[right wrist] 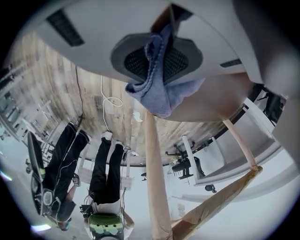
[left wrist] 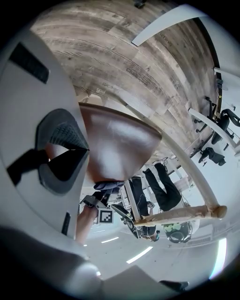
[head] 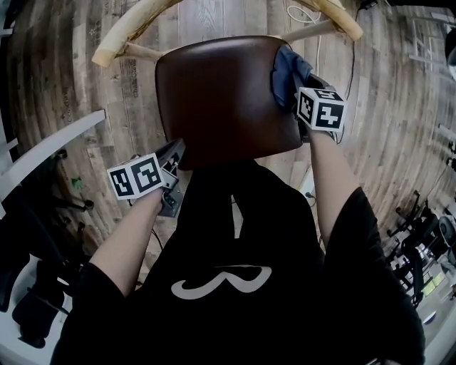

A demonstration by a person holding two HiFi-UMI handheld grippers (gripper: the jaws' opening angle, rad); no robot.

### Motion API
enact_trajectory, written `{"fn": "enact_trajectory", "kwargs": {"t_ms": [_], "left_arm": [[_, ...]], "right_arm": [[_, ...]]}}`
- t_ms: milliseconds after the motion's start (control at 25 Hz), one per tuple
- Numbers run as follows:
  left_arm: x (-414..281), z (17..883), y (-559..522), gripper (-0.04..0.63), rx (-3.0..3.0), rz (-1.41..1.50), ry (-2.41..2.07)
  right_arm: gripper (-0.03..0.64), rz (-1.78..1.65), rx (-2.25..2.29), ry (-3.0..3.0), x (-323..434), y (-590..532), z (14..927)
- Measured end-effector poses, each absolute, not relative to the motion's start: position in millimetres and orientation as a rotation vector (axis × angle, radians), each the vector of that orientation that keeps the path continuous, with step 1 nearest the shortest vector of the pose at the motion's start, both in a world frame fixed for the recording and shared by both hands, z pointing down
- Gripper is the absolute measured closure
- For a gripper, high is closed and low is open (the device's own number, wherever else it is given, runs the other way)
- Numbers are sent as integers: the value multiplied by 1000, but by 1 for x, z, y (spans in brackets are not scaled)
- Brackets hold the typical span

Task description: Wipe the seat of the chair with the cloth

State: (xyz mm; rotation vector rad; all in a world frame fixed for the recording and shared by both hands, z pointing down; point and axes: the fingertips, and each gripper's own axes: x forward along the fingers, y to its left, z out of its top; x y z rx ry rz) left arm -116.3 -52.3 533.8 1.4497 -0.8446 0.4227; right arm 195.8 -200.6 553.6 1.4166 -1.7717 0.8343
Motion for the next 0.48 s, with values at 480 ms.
{"fn": "enact_trajectory", "kwargs": {"t_ms": [480], "left_arm": [[-125,529,-48,581,1453,396,-862]], "right_arm": [[563,763,1331,-1948,147,-208,508]]}}
